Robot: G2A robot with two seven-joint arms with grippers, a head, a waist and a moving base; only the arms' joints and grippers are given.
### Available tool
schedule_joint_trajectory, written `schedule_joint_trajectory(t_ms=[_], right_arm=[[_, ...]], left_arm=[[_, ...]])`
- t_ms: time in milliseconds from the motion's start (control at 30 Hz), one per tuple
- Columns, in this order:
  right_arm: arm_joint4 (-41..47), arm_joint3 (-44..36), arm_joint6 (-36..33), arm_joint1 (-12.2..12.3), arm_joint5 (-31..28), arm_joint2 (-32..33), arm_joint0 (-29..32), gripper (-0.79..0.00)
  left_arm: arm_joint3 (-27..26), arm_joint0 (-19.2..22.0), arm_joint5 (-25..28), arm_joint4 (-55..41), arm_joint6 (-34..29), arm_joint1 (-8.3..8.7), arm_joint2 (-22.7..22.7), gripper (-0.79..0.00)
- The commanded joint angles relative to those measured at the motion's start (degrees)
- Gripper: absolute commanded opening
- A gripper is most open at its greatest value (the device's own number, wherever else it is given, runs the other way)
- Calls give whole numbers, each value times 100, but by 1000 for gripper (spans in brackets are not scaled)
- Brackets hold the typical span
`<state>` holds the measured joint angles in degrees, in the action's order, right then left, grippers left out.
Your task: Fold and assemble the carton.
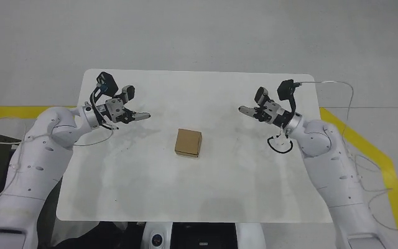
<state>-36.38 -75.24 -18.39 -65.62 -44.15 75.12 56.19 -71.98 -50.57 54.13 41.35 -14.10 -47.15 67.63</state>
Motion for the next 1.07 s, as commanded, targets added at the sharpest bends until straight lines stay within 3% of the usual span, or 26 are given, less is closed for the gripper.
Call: schedule_joint_trajectory(t_ms=[0, 367, 1033], right_arm=[[-370, -139, 248, 28, 161, 149, 100, 0], [-1359, -744, 843, 142, 647, 671, 432, 0], [-1358, -744, 843, 142, 647, 671, 432, -1]], left_arm=[[42, 40, 25, 21, 2, 2, 36, 0], [234, 173, 25, -126, 112, 8, 265, 0], [234, 173, 25, -127, 112, 8, 265, -1]])
